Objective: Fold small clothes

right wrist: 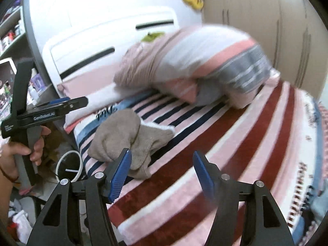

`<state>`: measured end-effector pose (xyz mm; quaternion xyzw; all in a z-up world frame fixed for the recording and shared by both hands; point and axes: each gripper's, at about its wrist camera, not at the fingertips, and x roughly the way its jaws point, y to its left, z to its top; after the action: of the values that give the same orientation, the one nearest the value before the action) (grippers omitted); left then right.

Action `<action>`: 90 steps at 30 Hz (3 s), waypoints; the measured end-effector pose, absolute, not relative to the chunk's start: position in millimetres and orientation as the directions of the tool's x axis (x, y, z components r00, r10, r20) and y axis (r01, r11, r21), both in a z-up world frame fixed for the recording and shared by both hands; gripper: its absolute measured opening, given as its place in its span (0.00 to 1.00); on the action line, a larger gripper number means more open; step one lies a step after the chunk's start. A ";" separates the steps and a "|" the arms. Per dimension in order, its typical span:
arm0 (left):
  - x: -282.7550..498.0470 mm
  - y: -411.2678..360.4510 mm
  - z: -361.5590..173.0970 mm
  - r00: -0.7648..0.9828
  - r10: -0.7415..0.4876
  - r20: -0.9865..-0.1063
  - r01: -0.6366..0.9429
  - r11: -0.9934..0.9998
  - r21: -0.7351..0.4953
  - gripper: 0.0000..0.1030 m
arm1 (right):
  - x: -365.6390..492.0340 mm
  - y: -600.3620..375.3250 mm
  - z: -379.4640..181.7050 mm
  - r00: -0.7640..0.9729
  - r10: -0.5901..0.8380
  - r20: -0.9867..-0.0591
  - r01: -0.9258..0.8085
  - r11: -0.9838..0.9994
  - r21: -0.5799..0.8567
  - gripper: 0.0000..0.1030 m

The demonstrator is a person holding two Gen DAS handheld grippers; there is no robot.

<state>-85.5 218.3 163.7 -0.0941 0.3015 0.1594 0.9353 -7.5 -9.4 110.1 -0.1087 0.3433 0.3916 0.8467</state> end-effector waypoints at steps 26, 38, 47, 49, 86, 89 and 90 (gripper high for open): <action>-94.2 47.0 38.1 0.952 0.076 -0.296 -0.072 0.997 0.023 0.99 | -97.0 -162.2 2.9 0.894 0.289 -0.343 -0.313 0.950 -0.014 0.99; -104.2 40.7 -7.4 0.954 0.133 -0.269 -0.119 0.991 0.068 0.99 | -103.7 -168.9 -47.5 0.913 0.338 -0.226 -0.344 0.939 0.016 0.99; -101.0 48.4 -16.7 0.950 0.139 -0.278 -0.128 0.990 0.059 0.99 | -102.8 -168.2 -50.7 0.923 0.317 -0.217 -0.324 0.946 0.003 0.99; -100.0 51.9 -18.5 0.949 0.141 -0.283 -0.133 0.990 0.047 0.99 | -101.0 -166.9 -51.6 0.922 0.314 -0.225 -0.323 0.947 -0.002 0.99; -101.0 61.5 -19.2 0.947 0.155 -0.283 -0.155 0.988 0.021 0.99 | -100.1 -164.6 -47.6 0.921 0.308 -0.239 -0.319 0.948 -0.009 0.99; -99.8 61.3 -18.0 0.947 0.150 -0.284 -0.151 0.988 0.020 0.99 | -100.9 -164.4 -46.8 0.922 0.306 -0.236 -0.318 0.948 -0.013 0.99; -99.1 60.8 -16.4 0.947 0.149 -0.283 -0.149 0.989 0.021 0.99 | -100.2 -164.1 -46.8 0.923 0.305 -0.236 -0.317 0.948 -0.014 0.99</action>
<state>-99.1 60.8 -16.4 -0.0003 0.1433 0.0756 0.9868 -100.2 -164.1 -46.8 -0.0258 0.1164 0.1586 0.9801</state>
